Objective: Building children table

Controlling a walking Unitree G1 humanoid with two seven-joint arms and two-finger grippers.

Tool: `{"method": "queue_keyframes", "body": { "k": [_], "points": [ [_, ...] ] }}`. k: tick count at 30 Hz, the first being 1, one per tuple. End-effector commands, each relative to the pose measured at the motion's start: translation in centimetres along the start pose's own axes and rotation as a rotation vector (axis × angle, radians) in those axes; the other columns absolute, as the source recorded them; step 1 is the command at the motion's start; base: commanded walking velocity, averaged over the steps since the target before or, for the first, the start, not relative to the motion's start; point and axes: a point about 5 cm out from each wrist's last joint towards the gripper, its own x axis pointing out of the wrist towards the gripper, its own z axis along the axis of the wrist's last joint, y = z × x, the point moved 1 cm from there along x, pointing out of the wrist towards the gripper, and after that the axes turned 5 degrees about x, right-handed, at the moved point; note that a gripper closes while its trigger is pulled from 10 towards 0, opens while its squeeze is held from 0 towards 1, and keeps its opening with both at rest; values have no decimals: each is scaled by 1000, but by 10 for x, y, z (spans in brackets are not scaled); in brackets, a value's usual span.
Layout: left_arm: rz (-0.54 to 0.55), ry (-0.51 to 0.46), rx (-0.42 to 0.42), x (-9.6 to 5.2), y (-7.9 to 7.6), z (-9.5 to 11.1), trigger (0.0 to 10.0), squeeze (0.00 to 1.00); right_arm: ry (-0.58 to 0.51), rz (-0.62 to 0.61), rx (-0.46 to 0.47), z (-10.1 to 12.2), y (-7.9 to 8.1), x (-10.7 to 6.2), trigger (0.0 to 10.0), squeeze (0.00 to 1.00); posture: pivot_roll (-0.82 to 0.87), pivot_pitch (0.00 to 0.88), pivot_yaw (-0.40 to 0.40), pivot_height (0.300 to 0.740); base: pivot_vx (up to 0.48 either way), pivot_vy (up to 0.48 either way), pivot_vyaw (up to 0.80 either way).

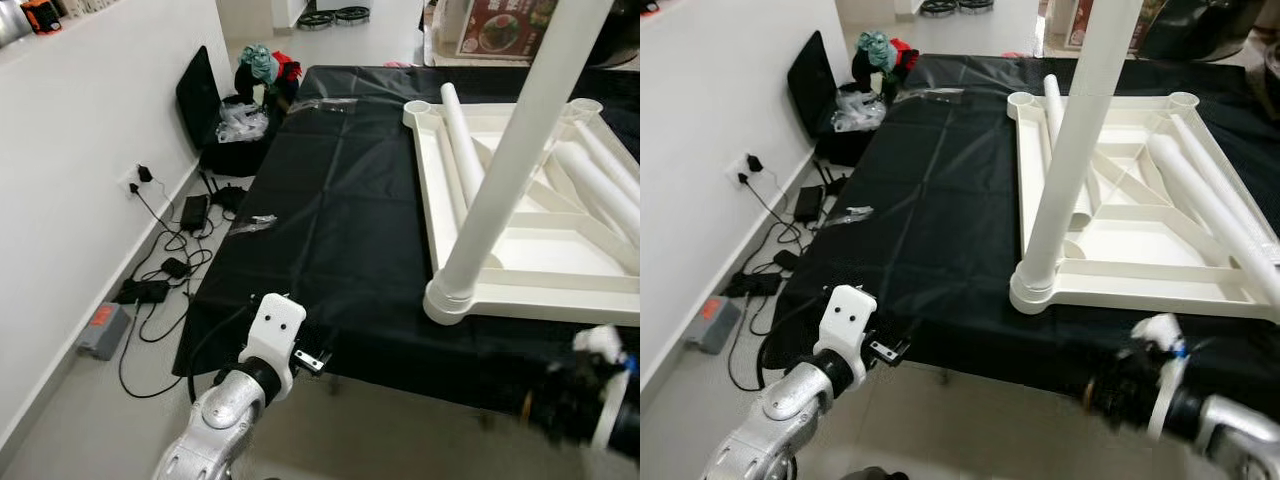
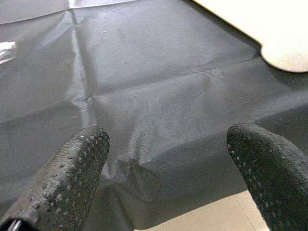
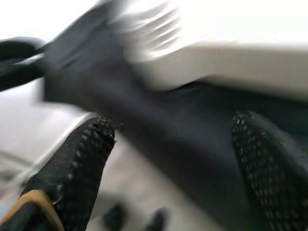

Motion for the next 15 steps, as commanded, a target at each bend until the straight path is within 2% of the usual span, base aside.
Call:
{"method": "queue_keyframes", "body": {
  "k": [1,3,5,6,8,10,11,12,14,15],
  "points": [
    [1,17,4,0,1,-5,10000,0,-53,-125,-26,4,-15,-5,10000,0,106,161,24,740,0,0,0],
    [-1,13,9,0,1,-4,10000,0,-208,-259,19,23,-32,-10,10000,0,106,158,25,740,0,0,0],
    [-1,7,10,0,1,-3,10000,0,-305,-271,60,33,-33,-11,10000,0,106,159,24,740,0,0,0],
    [-1,7,10,0,1,-3,10000,0,-305,-271,60,33,-33,-11,10000,0,106,159,24,740,0,0,0],
    [4,-6,16,0,2,-1,10000,0,-401,-224,66,45,-21,-4,10000,0,110,161,22,740,0,0,0],
    [2,-9,20,0,2,-1,10000,0,-446,-150,68,51,-7,3,10000,0,108,158,26,740,0,0,0],
    [2,-9,20,0,2,-1,10000,0,-446,-150,68,51,-7,3,10000,0,108,158,26,740,0,0,0],
    [1,-9,21,0,2,0,10000,0,-439,-53,67,50,7,9,10000,0,109,163,24,740,0,0,0],
    [1,-9,21,0,2,0,10000,0,-439,-53,67,50,7,9,10000,0,109,163,24,740,0,0,0],
    [0,-8,20,0,2,0,10000,0,-439,-7,74,49,13,12,10000,0,109,163,24,740,0,0,0]
  ]
}}
